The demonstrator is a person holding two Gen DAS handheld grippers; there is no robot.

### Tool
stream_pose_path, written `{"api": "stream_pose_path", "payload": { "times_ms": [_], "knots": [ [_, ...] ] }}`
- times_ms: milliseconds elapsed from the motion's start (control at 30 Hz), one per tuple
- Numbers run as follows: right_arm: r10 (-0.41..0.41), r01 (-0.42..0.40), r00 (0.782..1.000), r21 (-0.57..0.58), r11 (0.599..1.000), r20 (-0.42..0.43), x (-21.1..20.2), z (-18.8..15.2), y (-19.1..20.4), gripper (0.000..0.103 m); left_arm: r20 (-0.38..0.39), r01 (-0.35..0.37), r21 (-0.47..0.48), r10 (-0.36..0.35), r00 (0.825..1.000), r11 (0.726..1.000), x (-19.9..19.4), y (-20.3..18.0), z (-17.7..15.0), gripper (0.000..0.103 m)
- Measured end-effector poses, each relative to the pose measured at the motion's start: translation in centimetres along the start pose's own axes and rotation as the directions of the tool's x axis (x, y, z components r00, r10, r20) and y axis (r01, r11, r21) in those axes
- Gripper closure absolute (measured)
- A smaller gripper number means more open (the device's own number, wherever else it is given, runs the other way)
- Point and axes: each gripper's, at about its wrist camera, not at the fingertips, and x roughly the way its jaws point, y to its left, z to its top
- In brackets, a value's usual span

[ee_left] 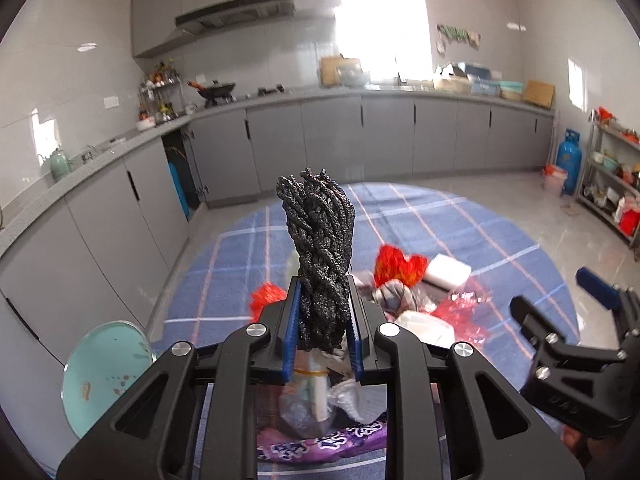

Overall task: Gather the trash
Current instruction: 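Grasp the black braided scrubber with the left tool while the right tool grasps white tissue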

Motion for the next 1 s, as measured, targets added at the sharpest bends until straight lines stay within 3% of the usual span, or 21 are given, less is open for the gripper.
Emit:
{"api": "stream_pose_path", "payload": {
  "times_ms": [100, 433, 733, 833, 1000],
  "knots": [
    [0.033, -0.033, 0.999, -0.011, 0.999, 0.004, -0.4, 0.1, 1.1, 0.005, 0.021, -0.017, -0.033, 0.017, 1.0, 0.999, -1.6, 1.2, -0.1, 0.082],
    [0.139, -0.14, 0.99, -0.077, 0.987, -0.012, -0.2, -0.3, 6.4, 0.007, 0.021, -0.19, -0.079, 0.192, 0.981, 0.979, -3.4, 5.4, -2.8, 0.082],
    [0.2, -0.209, 0.976, -0.11, 0.972, -0.091, 1.8, -1.2, 9.0, 0.027, -0.04, -0.231, -0.117, 0.228, 0.973, 0.966, -2.5, 8.1, -5.5, 0.082],
    [0.22, -0.234, 0.968, -0.112, 0.966, -0.122, 2.4, -1.3, 9.3, 0.042, -0.04, -0.23, -0.128, 0.226, 0.973, 0.965, -2.6, 8.6, -5.5, 0.082],
    [0.241, -0.262, 0.958, -0.133, 0.956, -0.156, 3.0, -1.5, 10.1, 0.079, -0.029, -0.23, -0.125, 0.228, 0.973, 0.965, -2.9, 8.6, -5.4, 0.082]
  ]
}}
